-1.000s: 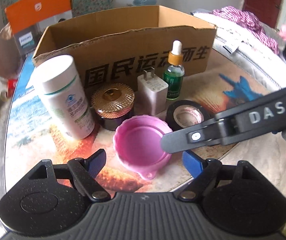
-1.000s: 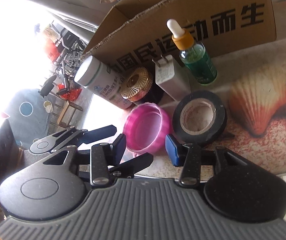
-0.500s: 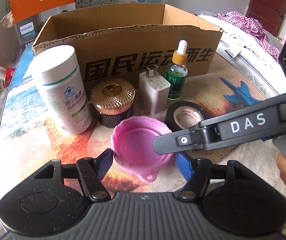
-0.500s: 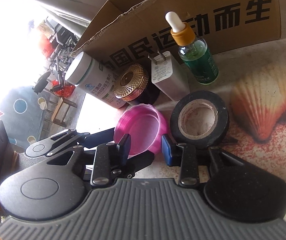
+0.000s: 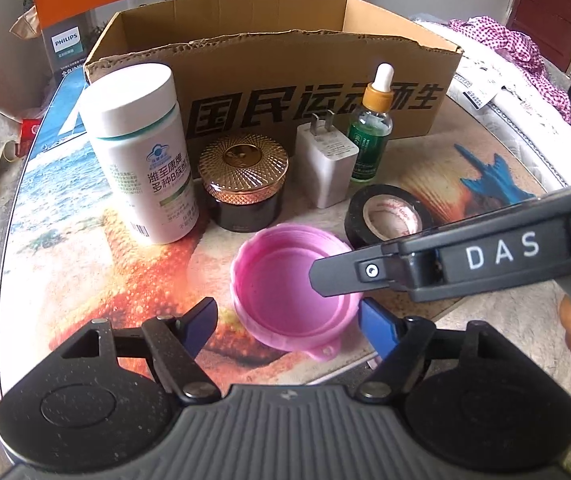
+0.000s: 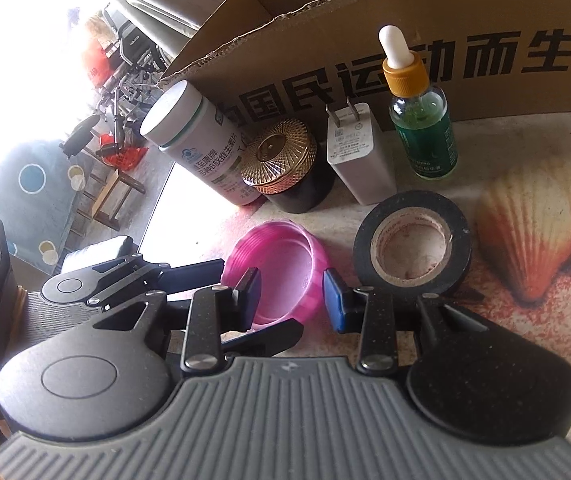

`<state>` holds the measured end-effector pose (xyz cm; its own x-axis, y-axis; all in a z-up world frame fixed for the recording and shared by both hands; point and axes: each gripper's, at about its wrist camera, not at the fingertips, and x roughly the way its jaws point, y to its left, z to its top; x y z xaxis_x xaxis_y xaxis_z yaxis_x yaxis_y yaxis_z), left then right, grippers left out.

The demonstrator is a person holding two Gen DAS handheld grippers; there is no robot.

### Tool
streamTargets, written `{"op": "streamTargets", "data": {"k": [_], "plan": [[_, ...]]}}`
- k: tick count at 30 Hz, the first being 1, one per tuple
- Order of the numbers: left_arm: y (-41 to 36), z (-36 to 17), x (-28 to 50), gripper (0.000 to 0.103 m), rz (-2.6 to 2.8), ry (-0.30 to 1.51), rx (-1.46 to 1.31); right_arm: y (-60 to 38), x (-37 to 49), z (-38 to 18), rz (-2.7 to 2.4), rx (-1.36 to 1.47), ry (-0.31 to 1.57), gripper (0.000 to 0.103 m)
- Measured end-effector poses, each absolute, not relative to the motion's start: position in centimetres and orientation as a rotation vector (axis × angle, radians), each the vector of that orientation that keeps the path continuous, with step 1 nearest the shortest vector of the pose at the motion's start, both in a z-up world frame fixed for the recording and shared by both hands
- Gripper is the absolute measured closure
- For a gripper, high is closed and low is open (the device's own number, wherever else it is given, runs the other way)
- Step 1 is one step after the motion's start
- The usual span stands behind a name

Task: Organize rigid objects
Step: 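Grasp the rim of the pink cup with the right tool, then carry the pink cup into the box and open the right tool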

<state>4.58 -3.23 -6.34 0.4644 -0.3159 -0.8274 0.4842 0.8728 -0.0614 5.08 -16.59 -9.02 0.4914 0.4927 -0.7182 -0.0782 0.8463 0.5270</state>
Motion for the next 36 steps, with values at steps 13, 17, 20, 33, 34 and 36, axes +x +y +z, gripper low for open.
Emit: {"op": "streamTargets", "data": {"k": [13,17,20,33,34,36], "plan": [[-4.1,-6.9,4.8,0.025,-0.483,0.952,0.244,-15.9,5.6,-9.6,0.338,0.393,0.994,0.071],[-4.6,-7.0,4.8,0.029,-0.478,0.941,0.264,-15.7,5.5,-9.6,0.335,0.374,0.979,0.077],[-4.7,-7.0,4.8,0.029,-0.471,0.939,0.264,-15.8,5.4,-9.6,0.329,0.377,0.973,0.08],[-4.4,-6.2,4.6,0.029,-0.459,0.929,0.245,-15.5,4.7,-8.9,0.327,0.36,0.938,0.082],[-4.3,-6.1,4.5,0.029,-0.458,0.926,0.245,-15.5,4.6,-8.7,0.328,0.358,0.934,0.082],[-4.2,-5.7,4.2,0.029,-0.455,0.917,0.244,-15.5,4.4,-8.5,0.329,0.356,0.925,0.082]]}}
